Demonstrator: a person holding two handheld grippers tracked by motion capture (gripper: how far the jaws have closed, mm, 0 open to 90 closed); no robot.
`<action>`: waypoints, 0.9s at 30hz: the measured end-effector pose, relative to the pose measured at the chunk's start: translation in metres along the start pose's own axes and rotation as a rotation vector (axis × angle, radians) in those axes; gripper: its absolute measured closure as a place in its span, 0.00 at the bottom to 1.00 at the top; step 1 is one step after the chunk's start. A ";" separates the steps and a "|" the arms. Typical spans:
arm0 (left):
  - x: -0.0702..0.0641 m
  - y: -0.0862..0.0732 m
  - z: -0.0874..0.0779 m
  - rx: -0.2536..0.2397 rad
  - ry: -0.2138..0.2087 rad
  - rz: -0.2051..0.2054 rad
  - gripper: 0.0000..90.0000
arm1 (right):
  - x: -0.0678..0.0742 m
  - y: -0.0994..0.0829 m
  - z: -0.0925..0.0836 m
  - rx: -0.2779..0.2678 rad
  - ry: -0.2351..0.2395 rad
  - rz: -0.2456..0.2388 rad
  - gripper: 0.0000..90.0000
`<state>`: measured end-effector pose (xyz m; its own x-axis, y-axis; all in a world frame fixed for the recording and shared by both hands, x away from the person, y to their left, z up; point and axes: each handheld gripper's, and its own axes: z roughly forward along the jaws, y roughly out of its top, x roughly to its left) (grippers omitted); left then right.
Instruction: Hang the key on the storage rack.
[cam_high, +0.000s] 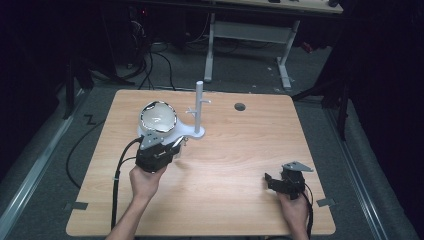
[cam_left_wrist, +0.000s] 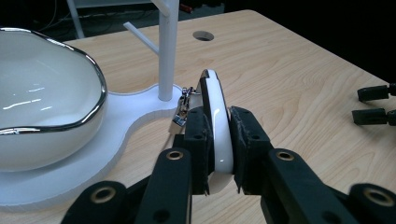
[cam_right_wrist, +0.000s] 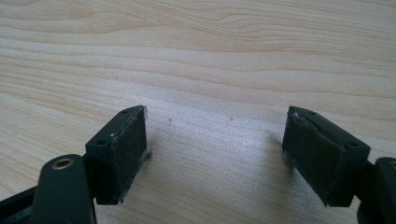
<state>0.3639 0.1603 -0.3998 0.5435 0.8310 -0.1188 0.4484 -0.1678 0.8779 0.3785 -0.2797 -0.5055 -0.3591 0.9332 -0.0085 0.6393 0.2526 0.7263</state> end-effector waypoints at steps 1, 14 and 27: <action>0.001 0.003 -0.001 -0.002 -0.001 0.002 0.86 | 0.000 0.000 0.000 0.000 0.000 0.000 0.24; 0.012 0.029 -0.003 -0.047 -0.007 -0.025 0.86 | 0.000 0.000 0.000 0.000 0.001 -0.001 0.24; 0.028 0.061 0.006 -0.062 -0.007 -0.052 0.87 | 0.000 0.000 0.000 0.000 0.000 -0.003 0.24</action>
<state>0.4106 0.1703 -0.3521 0.5259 0.8338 -0.1680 0.4313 -0.0912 0.8976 0.3781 -0.2799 -0.5055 -0.3612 0.9324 -0.0101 0.6382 0.2551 0.7264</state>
